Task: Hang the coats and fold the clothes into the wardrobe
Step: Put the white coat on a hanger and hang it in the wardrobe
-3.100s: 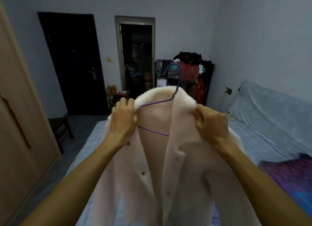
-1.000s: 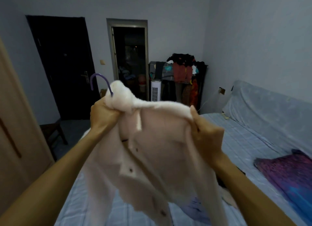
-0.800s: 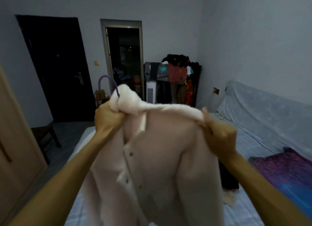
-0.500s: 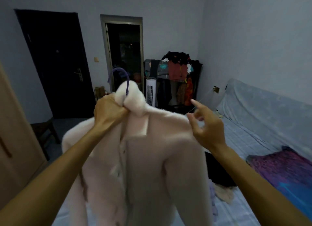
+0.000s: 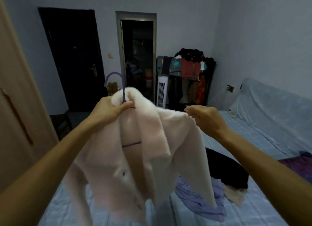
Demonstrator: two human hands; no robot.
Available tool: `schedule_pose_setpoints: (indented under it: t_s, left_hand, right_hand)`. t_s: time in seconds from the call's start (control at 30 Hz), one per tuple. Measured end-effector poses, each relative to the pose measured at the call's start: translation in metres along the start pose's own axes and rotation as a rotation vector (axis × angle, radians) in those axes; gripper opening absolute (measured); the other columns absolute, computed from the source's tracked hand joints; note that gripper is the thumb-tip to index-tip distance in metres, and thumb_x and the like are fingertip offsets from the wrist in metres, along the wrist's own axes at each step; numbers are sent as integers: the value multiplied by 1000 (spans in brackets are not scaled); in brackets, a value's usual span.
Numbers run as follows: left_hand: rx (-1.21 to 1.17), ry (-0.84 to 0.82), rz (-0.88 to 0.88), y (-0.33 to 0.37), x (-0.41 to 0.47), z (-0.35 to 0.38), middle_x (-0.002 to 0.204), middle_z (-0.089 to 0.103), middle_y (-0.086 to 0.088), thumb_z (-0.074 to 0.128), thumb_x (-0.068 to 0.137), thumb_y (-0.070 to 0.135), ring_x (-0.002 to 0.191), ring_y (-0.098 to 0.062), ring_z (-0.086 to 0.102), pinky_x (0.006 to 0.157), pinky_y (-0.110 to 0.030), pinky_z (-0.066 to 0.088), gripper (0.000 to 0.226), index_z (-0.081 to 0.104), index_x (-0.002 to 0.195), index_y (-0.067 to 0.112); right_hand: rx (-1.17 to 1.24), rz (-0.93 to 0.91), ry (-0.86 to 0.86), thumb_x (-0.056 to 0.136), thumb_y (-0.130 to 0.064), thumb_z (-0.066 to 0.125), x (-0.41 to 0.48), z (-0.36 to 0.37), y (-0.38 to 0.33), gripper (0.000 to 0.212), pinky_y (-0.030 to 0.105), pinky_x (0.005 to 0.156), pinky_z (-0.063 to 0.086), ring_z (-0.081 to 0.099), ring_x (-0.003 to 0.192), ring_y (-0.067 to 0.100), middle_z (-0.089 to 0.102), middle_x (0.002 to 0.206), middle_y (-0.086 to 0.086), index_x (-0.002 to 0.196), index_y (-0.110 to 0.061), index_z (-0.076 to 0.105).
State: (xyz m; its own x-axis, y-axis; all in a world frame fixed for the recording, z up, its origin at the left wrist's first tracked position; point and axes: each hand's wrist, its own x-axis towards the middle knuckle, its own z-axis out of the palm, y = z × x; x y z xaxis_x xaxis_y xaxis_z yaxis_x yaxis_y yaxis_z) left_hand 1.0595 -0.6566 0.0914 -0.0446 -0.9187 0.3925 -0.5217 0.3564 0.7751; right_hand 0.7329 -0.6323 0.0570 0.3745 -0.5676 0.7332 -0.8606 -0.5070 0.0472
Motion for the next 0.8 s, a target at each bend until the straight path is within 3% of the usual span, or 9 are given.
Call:
schedule_pose_setpoints:
  t_s: [0.1,0.2,0.23,0.33,0.4,0.53,0.67,0.73,0.8]
  left_hand:
    - [33,77,50,9,-2,15,93,67,2,70,78,49,83,-14,63,66,-28,49,37,67,107,26]
    - [58,127,109,17,0,17,94,67,1,70,77,49,81,-14,63,61,-24,46,42,67,110,23]
    - [40,131,119,19,0,15,94,67,1,70,77,50,81,-13,63,61,-24,47,42,67,109,23]
    - [-18,169,163,22,1,5,96,68,-1,71,75,48,82,-14,64,69,-32,54,40,67,107,24]
    - [-32,223,190,24,0,1,99,68,-3,72,77,45,86,-17,64,73,-34,54,40,66,109,21]
    - [-62,249,264,34,5,-7,102,67,-3,68,78,45,87,-14,63,72,-28,54,45,64,113,17]
    - [-38,263,302,40,8,-3,104,67,-1,71,74,53,89,-15,63,76,-31,53,49,63,114,24]
    - [-26,270,300,40,7,5,103,68,1,66,68,62,90,-17,63,78,-35,53,56,64,112,28]
    - [19,271,306,42,8,14,102,67,1,68,70,60,90,-19,62,77,-33,50,54,64,111,24]
  right_hand:
    - [80,158,39,89,-14,58,6,3,-9,13,33,64,53,68,74,23,72,85,2,97,-15,69]
    - [180,284,-18,92,-31,59,16,5,-13,36,30,83,48,58,105,12,62,121,-2,126,-20,57]
    - [167,299,-90,91,-34,59,18,6,-11,38,30,85,47,57,109,12,61,124,-3,127,-22,56]
    - [236,381,-161,92,-32,58,15,10,-4,18,26,71,47,64,88,14,70,97,-6,106,-29,68]
    - [295,395,-55,90,-27,63,16,10,-7,13,27,68,49,63,79,13,71,90,-5,100,-25,71]
    - [158,228,143,92,-26,55,37,-1,-19,21,34,63,50,63,73,21,70,86,4,98,-14,71]
    - [24,175,-26,92,-34,38,47,-16,-23,34,34,52,43,54,59,22,59,66,0,80,-12,60]
    - [-31,160,-116,91,-24,40,48,-15,-29,21,37,54,44,54,61,28,58,67,4,79,-12,52]
    - [-34,175,-166,90,-15,47,47,-11,-35,6,44,62,48,58,70,31,63,77,7,86,-13,51]
